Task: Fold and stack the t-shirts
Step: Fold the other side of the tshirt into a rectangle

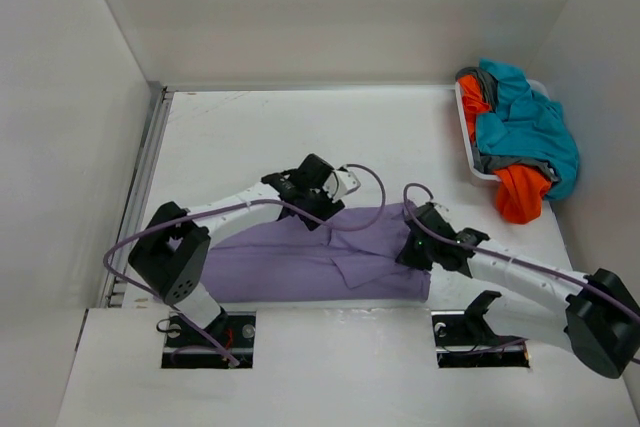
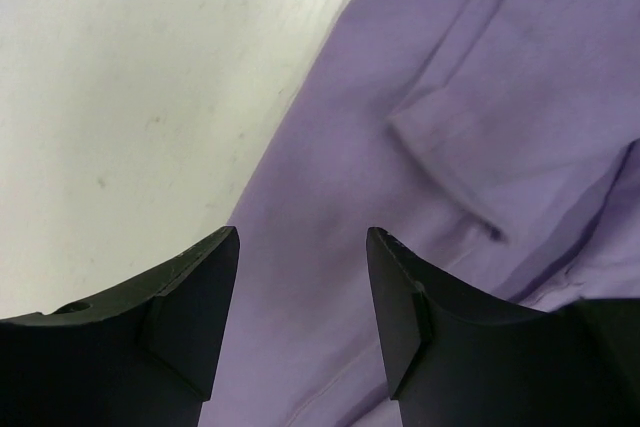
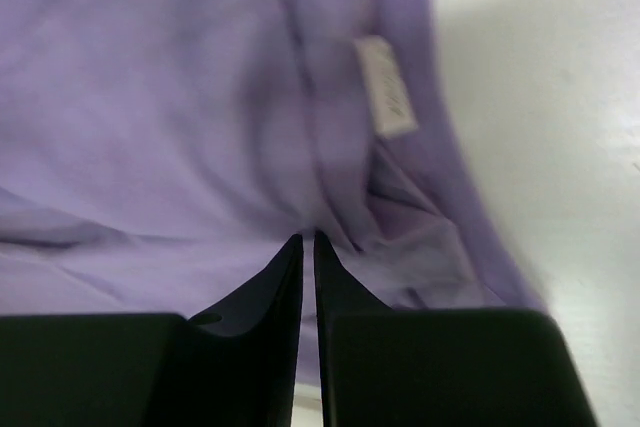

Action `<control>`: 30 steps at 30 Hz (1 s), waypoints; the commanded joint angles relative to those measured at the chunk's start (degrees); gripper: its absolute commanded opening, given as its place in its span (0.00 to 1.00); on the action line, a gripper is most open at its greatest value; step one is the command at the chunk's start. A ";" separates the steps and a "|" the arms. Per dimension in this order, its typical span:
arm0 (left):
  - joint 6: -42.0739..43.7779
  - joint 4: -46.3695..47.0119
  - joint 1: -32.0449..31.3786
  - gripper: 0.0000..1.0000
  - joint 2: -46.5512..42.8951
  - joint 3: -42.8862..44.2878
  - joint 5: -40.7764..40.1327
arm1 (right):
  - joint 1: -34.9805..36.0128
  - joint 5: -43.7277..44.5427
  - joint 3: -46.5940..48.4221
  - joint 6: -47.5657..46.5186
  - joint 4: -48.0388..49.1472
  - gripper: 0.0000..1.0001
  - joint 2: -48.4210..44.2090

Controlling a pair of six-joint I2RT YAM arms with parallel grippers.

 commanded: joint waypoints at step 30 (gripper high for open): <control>9.85 -7.72 57.67 0.63 -0.89 -0.23 -7.38 | -21.60 -4.85 30.21 -28.00 -3.65 0.67 28.85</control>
